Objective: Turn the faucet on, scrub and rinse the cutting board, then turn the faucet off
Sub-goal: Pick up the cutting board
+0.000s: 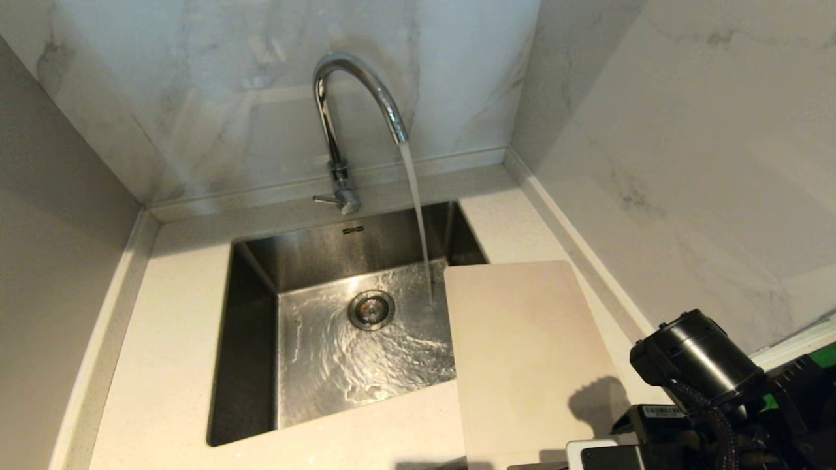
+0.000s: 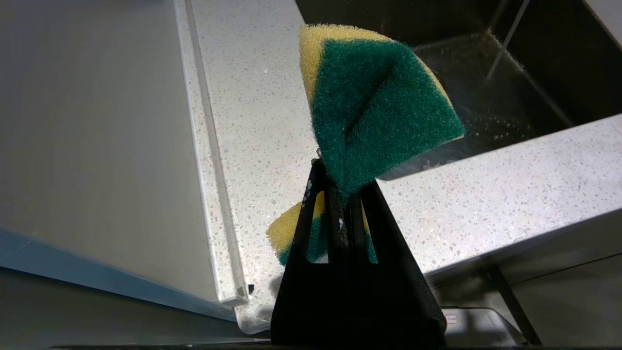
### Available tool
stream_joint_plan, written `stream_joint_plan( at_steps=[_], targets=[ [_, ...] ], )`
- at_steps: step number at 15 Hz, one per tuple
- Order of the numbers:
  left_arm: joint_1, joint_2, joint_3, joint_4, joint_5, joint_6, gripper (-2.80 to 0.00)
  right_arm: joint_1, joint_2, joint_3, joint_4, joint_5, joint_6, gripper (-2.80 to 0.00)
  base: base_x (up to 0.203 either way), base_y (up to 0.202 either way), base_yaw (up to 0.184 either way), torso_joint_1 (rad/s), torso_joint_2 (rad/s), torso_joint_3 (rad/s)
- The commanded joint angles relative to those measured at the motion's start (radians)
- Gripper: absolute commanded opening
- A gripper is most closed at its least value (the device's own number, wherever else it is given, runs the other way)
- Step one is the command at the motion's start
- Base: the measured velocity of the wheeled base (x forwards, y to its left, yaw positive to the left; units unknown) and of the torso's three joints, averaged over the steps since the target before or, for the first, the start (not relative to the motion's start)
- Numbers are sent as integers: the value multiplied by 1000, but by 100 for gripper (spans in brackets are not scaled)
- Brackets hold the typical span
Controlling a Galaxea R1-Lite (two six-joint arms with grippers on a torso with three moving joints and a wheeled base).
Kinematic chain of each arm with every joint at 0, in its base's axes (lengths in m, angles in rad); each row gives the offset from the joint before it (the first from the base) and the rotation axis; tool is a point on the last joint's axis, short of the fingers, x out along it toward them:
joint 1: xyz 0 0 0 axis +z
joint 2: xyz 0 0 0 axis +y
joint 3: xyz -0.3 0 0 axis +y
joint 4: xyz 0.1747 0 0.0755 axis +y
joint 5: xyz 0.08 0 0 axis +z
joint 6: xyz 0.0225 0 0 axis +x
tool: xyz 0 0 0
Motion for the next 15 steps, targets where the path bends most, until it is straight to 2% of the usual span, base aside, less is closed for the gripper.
stream_joint_plan(
  at_steps=[1,15],
  targets=[
    [0,0,2,0,0,0,-280,3,12,-2,3,-2,-15,0,0,0,0,0,0,0],
    [0,0,2,0,0,0,-280,1,-28,-2,11,1,-10,0,0,0,0,0,0,0]
  ],
)
